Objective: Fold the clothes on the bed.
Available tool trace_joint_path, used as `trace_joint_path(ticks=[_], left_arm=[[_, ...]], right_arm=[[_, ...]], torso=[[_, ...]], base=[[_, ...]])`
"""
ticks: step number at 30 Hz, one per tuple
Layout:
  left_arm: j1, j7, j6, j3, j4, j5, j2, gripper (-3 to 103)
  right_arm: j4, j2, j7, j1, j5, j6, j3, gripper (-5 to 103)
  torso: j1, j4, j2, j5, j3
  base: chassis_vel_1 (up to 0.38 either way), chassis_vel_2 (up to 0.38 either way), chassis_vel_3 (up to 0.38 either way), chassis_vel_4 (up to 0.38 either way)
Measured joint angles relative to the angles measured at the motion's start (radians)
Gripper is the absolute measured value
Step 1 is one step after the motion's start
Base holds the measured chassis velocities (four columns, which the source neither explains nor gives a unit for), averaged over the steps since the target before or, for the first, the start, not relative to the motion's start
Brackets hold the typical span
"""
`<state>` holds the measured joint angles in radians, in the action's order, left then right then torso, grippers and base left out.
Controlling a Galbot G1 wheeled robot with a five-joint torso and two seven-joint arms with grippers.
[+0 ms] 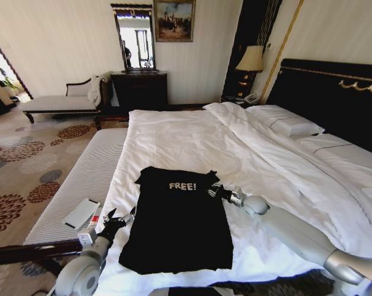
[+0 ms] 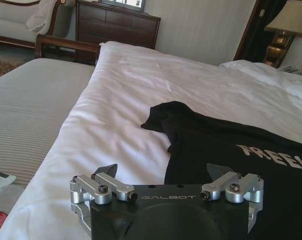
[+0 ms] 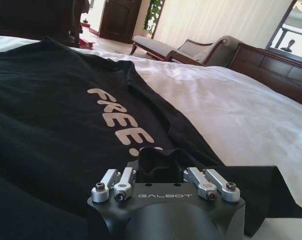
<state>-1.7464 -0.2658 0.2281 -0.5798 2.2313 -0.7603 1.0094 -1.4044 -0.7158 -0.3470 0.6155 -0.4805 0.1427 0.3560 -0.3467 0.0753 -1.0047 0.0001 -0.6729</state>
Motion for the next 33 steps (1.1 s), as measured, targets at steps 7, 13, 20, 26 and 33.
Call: trace_joint_path(ticks=[7,13,20,26,33], left_arm=[[-0.004,0.001,-0.001,-0.007,0.002,0.0,-0.001,100],[-0.004,0.002,-0.001,0.0,0.003,0.002,0.005,100],[0.004,-0.001,-0.002,-0.003,0.013,0.0,0.001,100],[0.016,-0.017,-0.002,-0.009,0.014,-0.01,-0.001,100],[0.027,-0.027,0.0,0.001,0.018,-0.011,-0.006,100]], right_arm=[[0.008,-0.002,-0.02,-0.039,0.02,0.012,0.036,60],[-0.016,0.013,-0.027,-0.045,0.009,0.012,0.043,82],[-0.064,0.053,-0.046,0.006,-0.028,0.005,0.005,100],[-0.121,0.081,-0.037,0.113,-0.065,-0.004,-0.075,100],[-0.186,0.1,-0.035,0.282,-0.09,-0.011,-0.244,100]], torso=[[0.0,-0.0001,0.0,-0.0001,0.0],[0.0,0.0,0.0,0.0,0.0],[0.0,-0.0001,0.0,-0.0001,0.0],[0.0,0.0,0.0,0.0,0.0],[0.0,0.0002,0.0,0.0001,0.0]], base=[[0.0,0.0,0.0,0.0],[0.0,0.0,0.0,0.0],[0.0,0.0,0.0,0.0],[0.0,0.0,0.0,0.0],[0.0,0.0,0.0,0.0]])
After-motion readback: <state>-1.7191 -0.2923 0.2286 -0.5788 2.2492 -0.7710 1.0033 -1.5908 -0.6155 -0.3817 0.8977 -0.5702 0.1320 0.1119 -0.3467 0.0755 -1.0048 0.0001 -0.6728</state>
